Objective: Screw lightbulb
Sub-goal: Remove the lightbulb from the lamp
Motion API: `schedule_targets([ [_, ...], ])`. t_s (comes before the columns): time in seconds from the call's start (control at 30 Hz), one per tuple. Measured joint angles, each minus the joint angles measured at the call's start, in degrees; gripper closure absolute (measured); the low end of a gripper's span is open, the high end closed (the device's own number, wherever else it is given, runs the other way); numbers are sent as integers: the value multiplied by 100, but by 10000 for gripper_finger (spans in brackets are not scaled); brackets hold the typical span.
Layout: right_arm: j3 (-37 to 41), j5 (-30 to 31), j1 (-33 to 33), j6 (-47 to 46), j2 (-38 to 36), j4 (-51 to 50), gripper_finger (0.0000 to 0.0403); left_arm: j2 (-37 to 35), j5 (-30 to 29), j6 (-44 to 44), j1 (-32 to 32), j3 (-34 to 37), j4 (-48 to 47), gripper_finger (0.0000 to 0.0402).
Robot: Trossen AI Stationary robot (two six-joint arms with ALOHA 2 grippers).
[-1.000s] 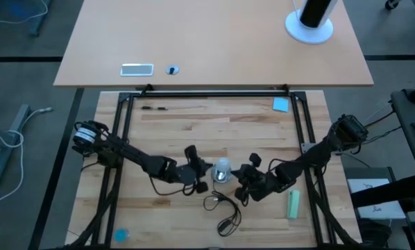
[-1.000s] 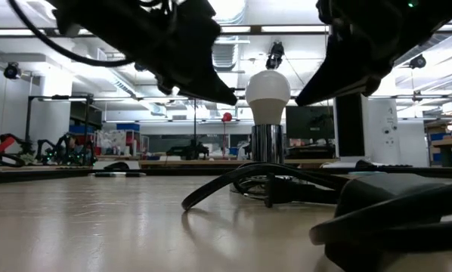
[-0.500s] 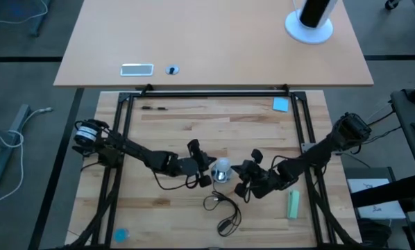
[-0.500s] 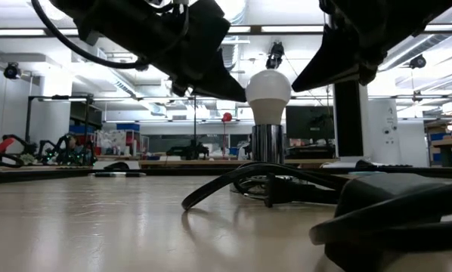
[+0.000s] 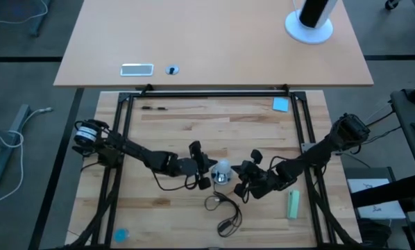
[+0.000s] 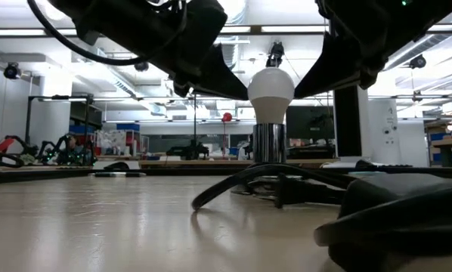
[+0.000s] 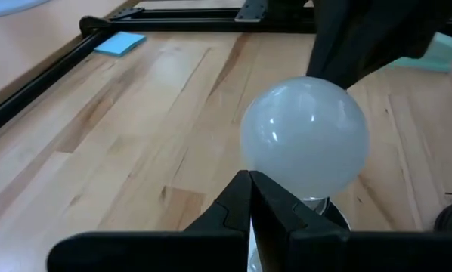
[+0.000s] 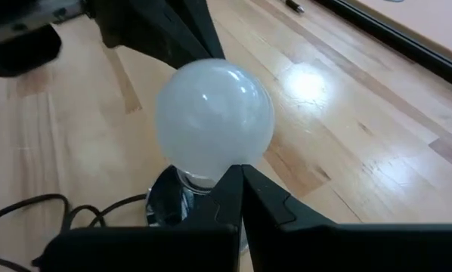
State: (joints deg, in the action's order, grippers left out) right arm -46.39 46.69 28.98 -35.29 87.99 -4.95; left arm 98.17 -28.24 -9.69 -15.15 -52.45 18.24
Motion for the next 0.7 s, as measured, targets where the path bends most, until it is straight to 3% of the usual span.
schedule_targets([
  [0.27,4,128,-63,52,19,-36,403,4,196,1,-145,2,37,401],
  [0.47,4,83,-26,49,-19,-147,403,4,2,-68,-131,-2,-131,401],
  [0.7,4,24,464,-732,-472,-1008,403,4,-217,-188,-145,-2,-149,401],
])
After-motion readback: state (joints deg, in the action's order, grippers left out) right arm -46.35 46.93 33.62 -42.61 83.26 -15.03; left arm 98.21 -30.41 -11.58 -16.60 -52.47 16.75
